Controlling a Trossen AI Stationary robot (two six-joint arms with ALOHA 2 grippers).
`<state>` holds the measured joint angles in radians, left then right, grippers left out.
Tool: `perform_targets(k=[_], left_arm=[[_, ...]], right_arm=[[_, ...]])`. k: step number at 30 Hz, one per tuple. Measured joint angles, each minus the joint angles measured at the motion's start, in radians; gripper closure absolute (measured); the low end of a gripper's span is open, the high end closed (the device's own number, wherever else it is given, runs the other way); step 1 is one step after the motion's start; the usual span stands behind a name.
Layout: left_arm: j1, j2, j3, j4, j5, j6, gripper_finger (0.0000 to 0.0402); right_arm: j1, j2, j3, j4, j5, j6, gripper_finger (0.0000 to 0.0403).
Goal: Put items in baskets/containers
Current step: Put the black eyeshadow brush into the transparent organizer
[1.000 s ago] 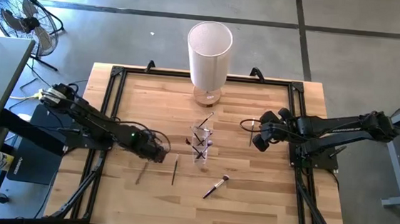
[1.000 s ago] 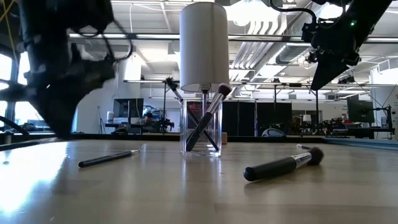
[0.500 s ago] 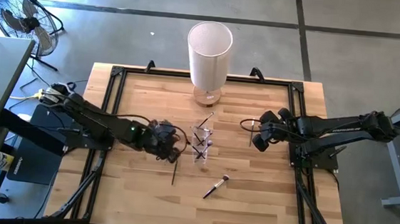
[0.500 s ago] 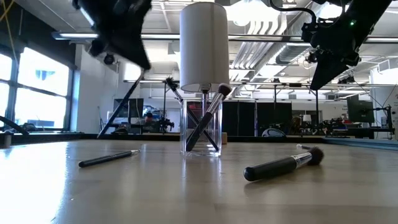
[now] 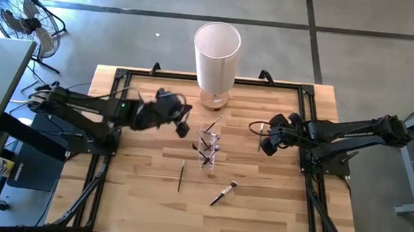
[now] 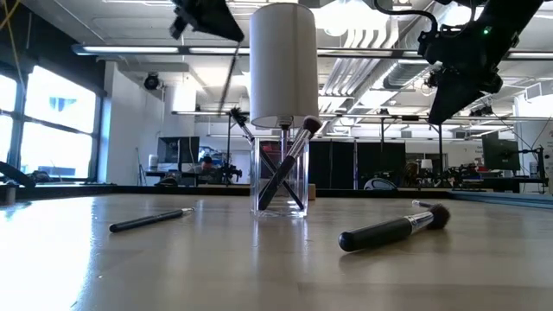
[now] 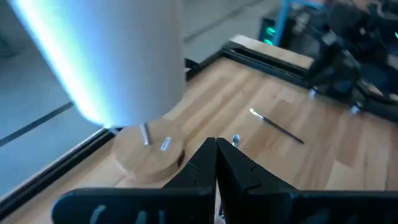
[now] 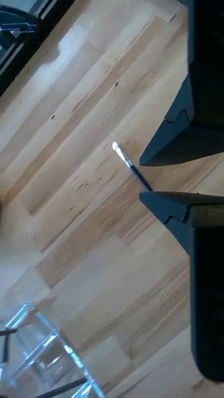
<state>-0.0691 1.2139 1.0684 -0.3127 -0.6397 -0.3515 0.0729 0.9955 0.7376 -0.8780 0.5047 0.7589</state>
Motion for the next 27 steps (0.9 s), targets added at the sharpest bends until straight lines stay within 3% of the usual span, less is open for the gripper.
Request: perform_targets(k=[5, 12, 21, 27], left_arm=[[0.133, 0.013, 0.000, 0.155, 0.242, 0.154, 0.0401], [0.230, 0.089, -0.037, 0.294, 0.522, 0.225, 0.0401], [0.281, 0.088, -0.371, 0.844, 0.640, 0.222, 0.0401], [0.313, 0.102, -0.479, 1.016, 0.703, 0.177, 0.0401]], right_arm=[[0.000, 0.000, 0.000, 0.038, -0.001, 0.028, 0.0332], [0.000, 0.000, 0.000, 0.102, 0.001, 0.094, 0.0332], [0.000, 0.000, 0.000, 0.124, 0.001, 0.184, 0.0332], [0.000, 0.000, 0.000, 0.150, 0.014, 0.194, 0.0332]])
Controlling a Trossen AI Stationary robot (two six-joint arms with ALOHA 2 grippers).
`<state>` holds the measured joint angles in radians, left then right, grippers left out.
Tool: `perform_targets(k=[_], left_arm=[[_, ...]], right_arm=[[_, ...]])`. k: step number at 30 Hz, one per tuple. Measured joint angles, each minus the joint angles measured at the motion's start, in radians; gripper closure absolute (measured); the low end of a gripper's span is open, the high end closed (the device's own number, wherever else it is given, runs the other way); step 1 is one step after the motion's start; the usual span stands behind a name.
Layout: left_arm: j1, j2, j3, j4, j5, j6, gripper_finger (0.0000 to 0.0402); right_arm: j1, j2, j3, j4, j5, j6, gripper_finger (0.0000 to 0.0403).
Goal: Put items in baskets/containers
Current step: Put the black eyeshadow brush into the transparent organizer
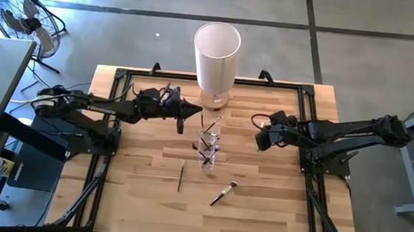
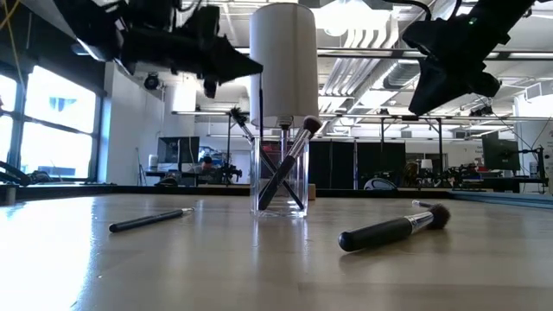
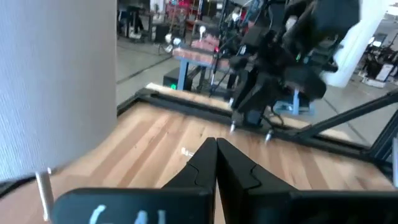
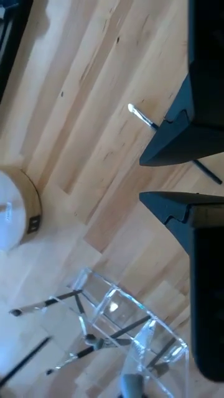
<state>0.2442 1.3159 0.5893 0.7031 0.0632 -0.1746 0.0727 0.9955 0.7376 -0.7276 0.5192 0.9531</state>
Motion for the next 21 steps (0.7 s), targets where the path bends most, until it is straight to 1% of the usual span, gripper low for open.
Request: perform_targets(k=[3, 6, 11, 13, 17, 21], left_arm=[[-0.001, 0.037, -0.006, -0.020, 0.000, -0.002, 0.0401], [-0.002, 0.058, 0.000, 0.018, 0.008, -0.006, 0.0401], [-0.002, 0.124, 0.006, 0.000, 0.005, -0.013, 0.0401], [-0.002, 0.129, 0.010, -0.004, 0.018, -0.013, 0.0397], [-0.002, 0.127, 0.035, -0.002, 0.060, -0.013, 0.0366], [-0.002, 0.127, 0.063, -0.060, 0.048, -0.013, 0.0318]], right_arm=[[0.000, 0.000, 0.000, 0.000, 0.032, 0.032, 0.0332], [-0.001, 0.000, 0.000, 0.005, 0.051, 0.042, 0.0332], [-0.001, 0.000, 0.000, 0.030, 0.040, 0.045, 0.0331], [-0.001, 0.000, 0.000, 0.037, 0.039, 0.044, 0.0332], [-0.001, 0.000, 0.000, 0.037, 0.040, 0.047, 0.0332], [-0.001, 0.000, 0.000, 0.037, 0.070, 0.059, 0.0332]])
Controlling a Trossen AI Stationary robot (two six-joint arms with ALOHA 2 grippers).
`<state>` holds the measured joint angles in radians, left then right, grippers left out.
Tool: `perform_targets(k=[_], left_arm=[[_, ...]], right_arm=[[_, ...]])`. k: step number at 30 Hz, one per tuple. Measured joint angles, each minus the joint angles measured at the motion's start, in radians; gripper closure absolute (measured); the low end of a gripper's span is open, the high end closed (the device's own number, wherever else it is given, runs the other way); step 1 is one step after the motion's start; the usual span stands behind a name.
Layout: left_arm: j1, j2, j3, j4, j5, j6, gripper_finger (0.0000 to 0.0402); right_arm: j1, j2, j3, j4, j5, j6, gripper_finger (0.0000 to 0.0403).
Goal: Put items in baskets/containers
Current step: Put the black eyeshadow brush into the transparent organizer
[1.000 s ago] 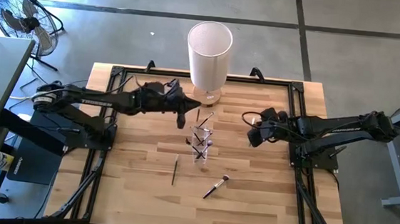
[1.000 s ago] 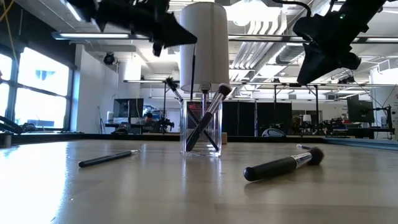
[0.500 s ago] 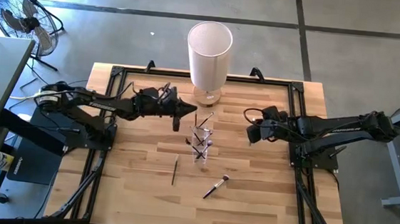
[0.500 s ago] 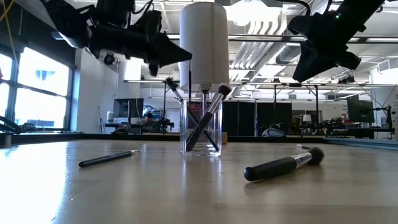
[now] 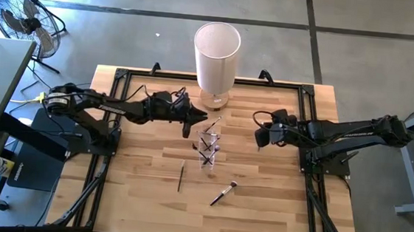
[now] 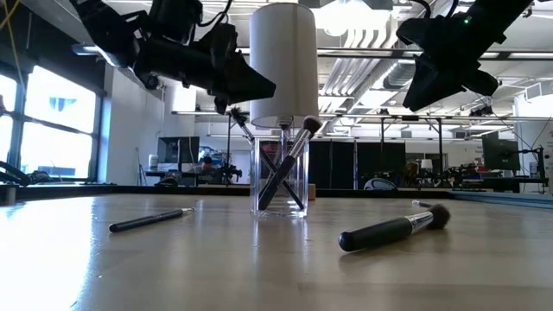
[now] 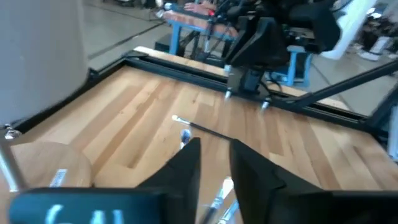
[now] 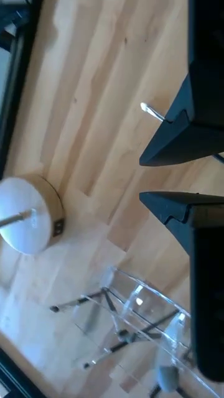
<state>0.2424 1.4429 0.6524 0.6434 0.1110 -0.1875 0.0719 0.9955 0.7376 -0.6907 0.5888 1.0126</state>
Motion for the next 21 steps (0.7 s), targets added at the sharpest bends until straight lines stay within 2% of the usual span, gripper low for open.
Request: perform_targets(k=[4, 7, 15, 18, 21], left_arm=[[0.000, 0.000, 0.043, -0.087, -0.014, 0.000, 0.0282], [0.000, -0.003, 0.102, -0.211, -0.013, 0.000, 0.0274], [0.000, -0.034, 0.359, -0.843, 0.010, 0.172, 0.0286], [0.000, -0.035, 0.452, -1.000, 0.008, 0.148, 0.0293], [0.000, -0.036, 0.510, -1.118, -0.008, 0.039, 0.0304]], right_arm=[[0.000, 0.000, 0.000, 0.001, 0.062, 0.015, 0.0332], [0.000, 0.000, 0.000, 0.008, 0.100, 0.058, 0.0332], [0.000, 0.000, 0.000, 0.023, 0.175, 0.061, 0.0332], [0.000, 0.000, 0.000, 0.023, 0.226, 0.057, 0.0332], [-0.010, 0.000, 0.000, 0.023, 0.277, 0.112, 0.0332]])
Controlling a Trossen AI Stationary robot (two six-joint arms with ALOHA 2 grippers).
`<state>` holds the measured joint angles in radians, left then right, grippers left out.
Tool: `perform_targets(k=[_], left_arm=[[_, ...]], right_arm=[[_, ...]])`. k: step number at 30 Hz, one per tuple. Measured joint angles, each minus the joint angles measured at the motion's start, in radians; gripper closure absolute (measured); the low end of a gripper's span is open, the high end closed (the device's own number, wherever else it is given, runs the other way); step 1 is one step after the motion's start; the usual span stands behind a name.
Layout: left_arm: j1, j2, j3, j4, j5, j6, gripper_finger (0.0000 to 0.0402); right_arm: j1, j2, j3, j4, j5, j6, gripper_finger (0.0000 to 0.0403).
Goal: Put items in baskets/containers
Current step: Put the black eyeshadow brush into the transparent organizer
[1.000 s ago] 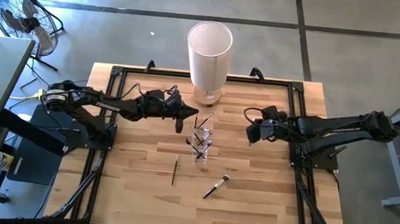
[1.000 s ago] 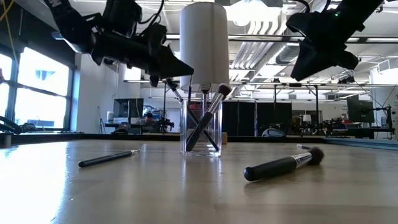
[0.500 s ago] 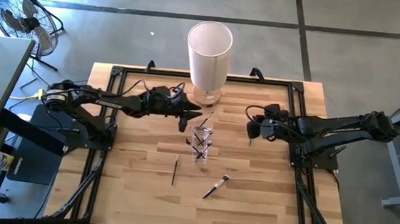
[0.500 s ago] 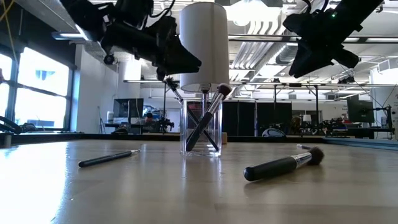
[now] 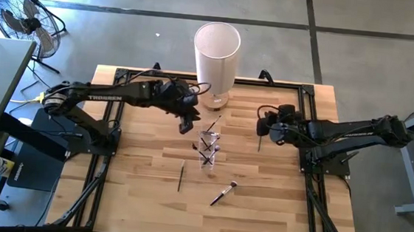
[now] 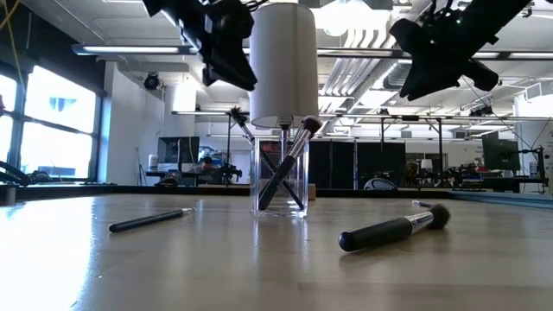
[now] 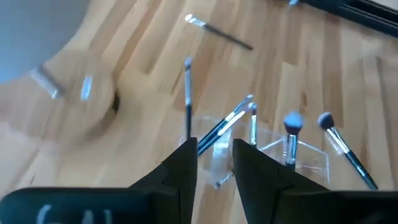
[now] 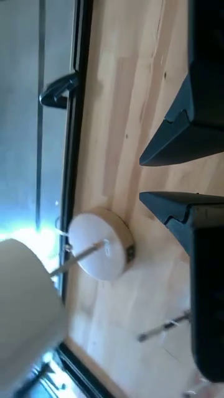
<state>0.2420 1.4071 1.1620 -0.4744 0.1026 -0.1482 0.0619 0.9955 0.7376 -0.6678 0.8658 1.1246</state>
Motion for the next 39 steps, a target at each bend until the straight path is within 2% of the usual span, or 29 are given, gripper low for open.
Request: perform_targets(k=[3, 7, 10, 14, 17, 22, 25, 29, 39], left_arm=[[-0.007, -0.018, -0.005, -0.058, -0.030, -0.094, 0.0328], [-0.060, -0.089, -0.092, -0.028, -0.030, -0.173, 0.0390], [-0.130, -0.141, -0.192, 0.043, -0.085, -0.279, 0.0390], [-0.256, -0.222, -0.340, 0.139, -0.213, -0.471, 0.0399], [-0.364, -0.256, -0.426, 0.191, -0.304, -0.612, 0.0396], [-0.518, -0.259, -0.470, 0.218, -0.444, -0.808, 0.0399], [-0.572, -0.257, -0.472, 0.221, -0.513, -0.865, 0.0400], [-0.608, -0.252, -0.472, 0.224, -0.587, -0.878, 0.0400], [-0.616, -0.252, -0.472, 0.151, -0.585, -0.871, 0.0401]], right_arm=[[-0.041, 0.000, 0.000, 0.000, -0.024, -0.011, 0.0331], [-0.111, 0.000, 0.000, -0.008, -0.094, -0.131, 0.0331], [-0.172, 0.000, 0.000, -0.007, -0.183, -0.216, 0.0331], [-0.279, 0.035, 0.000, -0.008, -0.370, -0.275, 0.0331], [-0.363, 0.109, 0.000, 0.001, -0.520, -0.339, 0.0331], [-0.478, 0.271, 0.000, 0.014, -0.681, -0.363, 0.0331], [-0.535, 0.359, 0.000, 0.020, -0.753, -0.367, 0.0331], [-0.589, 0.449, 0.000, 0.022, -0.771, -0.366, 0.0331], [-0.626, 0.534, 0.000, 0.098, -0.772, -0.319, 0.0331]])
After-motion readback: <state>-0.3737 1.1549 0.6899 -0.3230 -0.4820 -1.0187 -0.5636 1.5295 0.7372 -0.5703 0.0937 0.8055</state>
